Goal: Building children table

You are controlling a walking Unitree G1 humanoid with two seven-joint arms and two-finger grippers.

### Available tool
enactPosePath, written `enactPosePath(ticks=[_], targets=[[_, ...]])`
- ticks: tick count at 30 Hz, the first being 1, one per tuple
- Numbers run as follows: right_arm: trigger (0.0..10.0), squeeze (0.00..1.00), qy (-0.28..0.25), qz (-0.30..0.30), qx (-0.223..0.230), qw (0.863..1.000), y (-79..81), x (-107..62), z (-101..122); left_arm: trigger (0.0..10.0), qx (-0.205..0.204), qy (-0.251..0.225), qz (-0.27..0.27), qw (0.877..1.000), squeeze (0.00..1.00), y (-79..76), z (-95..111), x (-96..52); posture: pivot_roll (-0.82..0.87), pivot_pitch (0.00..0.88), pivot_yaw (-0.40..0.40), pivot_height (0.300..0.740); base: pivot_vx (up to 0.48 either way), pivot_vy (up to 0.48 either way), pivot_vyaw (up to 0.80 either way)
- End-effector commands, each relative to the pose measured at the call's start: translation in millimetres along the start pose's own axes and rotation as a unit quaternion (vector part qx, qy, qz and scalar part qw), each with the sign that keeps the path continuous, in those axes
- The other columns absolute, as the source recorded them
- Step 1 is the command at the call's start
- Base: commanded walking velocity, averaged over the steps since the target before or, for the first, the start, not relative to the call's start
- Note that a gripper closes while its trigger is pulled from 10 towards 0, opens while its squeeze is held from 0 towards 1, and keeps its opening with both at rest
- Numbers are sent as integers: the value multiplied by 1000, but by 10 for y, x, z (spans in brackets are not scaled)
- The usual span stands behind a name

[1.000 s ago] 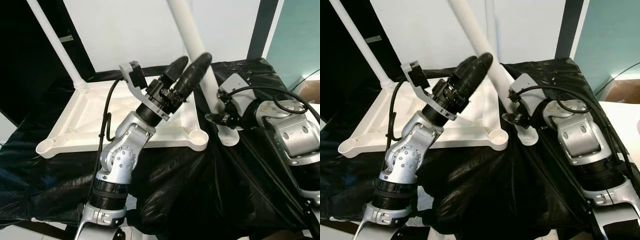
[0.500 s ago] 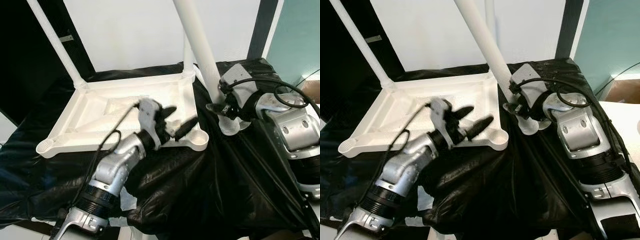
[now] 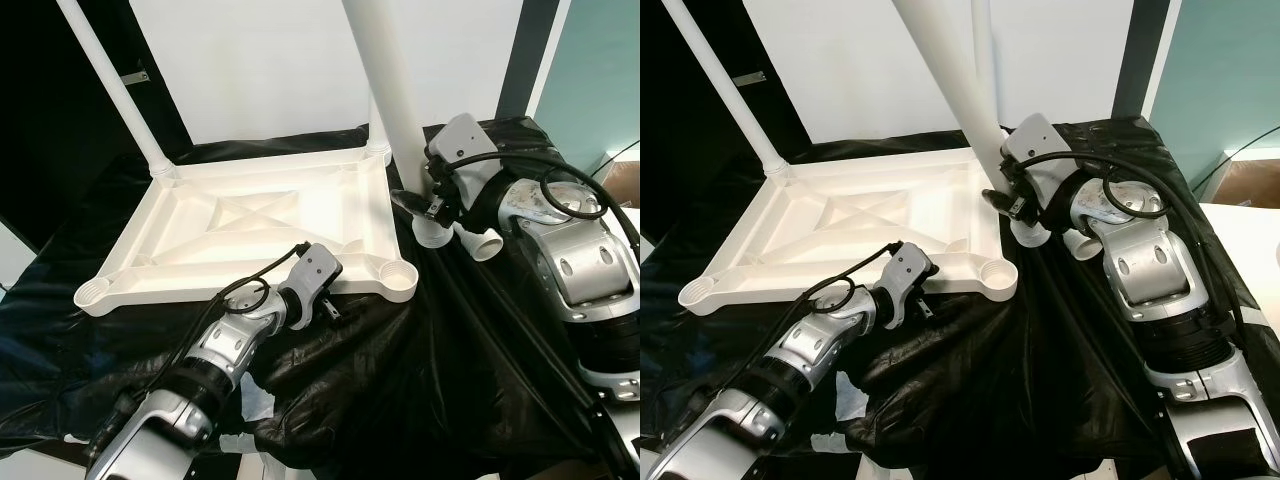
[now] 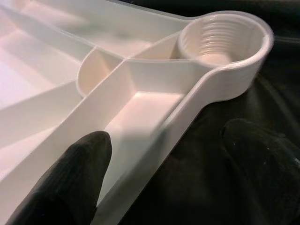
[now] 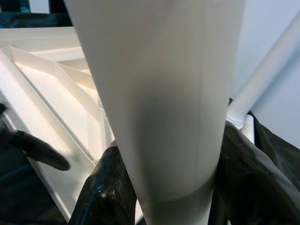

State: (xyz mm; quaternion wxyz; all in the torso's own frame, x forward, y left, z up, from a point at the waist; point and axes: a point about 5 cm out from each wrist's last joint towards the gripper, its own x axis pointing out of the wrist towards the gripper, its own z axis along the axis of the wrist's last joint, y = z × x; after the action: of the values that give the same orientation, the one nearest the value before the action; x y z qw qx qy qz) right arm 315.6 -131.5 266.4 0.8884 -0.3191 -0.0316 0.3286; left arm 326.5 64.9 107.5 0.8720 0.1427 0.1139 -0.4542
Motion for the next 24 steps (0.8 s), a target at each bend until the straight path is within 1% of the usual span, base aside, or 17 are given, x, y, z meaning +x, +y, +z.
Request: enactPosePath(ticks=[1, 4, 5, 8, 9, 10, 12, 13, 14, 15, 16, 17, 18, 20, 21, 22, 24], targets=[[10000, 0, -18, 14, -4, 1000, 69, 30, 52, 10000, -6, 31, 72, 997, 0, 101, -134, -29, -130, 0, 136, 740, 0, 0, 0], [10000, 0, -21, 16, -3, 1000, 87, 42, 53, 10000, -7, 30, 85, 996, 0, 124, -130, -14, -130, 0, 136, 740, 0, 0, 0], [10000, 0, -26, 26, 0, 999, 141, 64, 57, 10000, -6, 30, 74, 997, 0, 103, -115, 11, -130, 0, 137, 740, 0, 0, 0], [10000, 0, -28, 30, 1, 999, 158, 68, 55, 10000, -7, 34, 60, 998, 0, 77, -121, 19, -130, 0, 137, 740, 0, 0, 0], [10000, 0, -28, 33, 2, 999, 174, 69, 49, 0, -7, 34, 26, 999, 0, 11, -125, 14, -130, 0, 141, 740, 0, 0, 0], [10000, 0, -28, 33, 2, 999, 174, 69, 49, 0, -7, 34, 26, 999, 0, 11, -125, 14, -130, 0, 141, 740, 0, 0, 0], [10000, 0, -27, 39, 6, 999, 200, 60, 26, 0, -1, 15, -56, 998, 0, -141, -100, -15, -133, 0, 145, 740, 0, 0, 0], [10000, 0, -27, 39, 6, 999, 200, 60, 26, 0, -1, 15, -56, 998, 0, -141, -100, -15, -133, 0, 145, 740, 0, 0, 0], [10000, 0, -28, 42, 9, 999, 212, 54, 12, 0, 4, 3, -87, 996, 0, -202, -72, -27, -134, 0, 146, 740, 0, 0, 0], [10000, 0, -28, 42, 9, 999, 212, 54, 12, 0, 4, 3, -87, 996, 0, -202, -72, -27, -134, 0, 146, 740, 0, 0, 0], [10000, 0, -31, 45, 18, 998, 227, 51, -13, 0, 9, -17, -117, 993, 0, -263, -27, -31, -134, 0, 146, 740, 0, 0, 0], [10000, 0, -31, 50, 33, 998, 250, 58, -63, 0, 16, -35, -133, 990, 0, -308, 22, -23, -135, 0, 148, 740, 0, 0, 0], [10000, 0, -30, 53, 45, 997, 266, 63, -99, 3804, 21, -46, -142, 988, 0, -337, 54, -17, -135, 0, 148, 740, 0, 0, 0], [10000, 0, -30, 53, 45, 997, 266, 63, -99, 3804, 21, -46, -142, 988, 0, -337, 54, -17, -135, 0, 148, 740, 0, 0, 0], [10000, 0, -29, 58, 57, 996, 289, 67, -132, 7608, 21, -51, -139, 989, 0, -337, 73, 1, -133, 0, 147, 740, 0, 0, 0], [10000, 0, -29, 64, 66, 995, 311, 68, -152, 10000, 19, -53, -131, 990, 0, -323, 81, 19, -132, 0, 147, 740, 0, 0, 0], [10000, 0, -35, 80, 77, 993, 362, 48, -145, 10000, 12, -52, -125, 991, 0, -309, 82, 34, -129, 0, 143, 740, 0, 0, 0]])
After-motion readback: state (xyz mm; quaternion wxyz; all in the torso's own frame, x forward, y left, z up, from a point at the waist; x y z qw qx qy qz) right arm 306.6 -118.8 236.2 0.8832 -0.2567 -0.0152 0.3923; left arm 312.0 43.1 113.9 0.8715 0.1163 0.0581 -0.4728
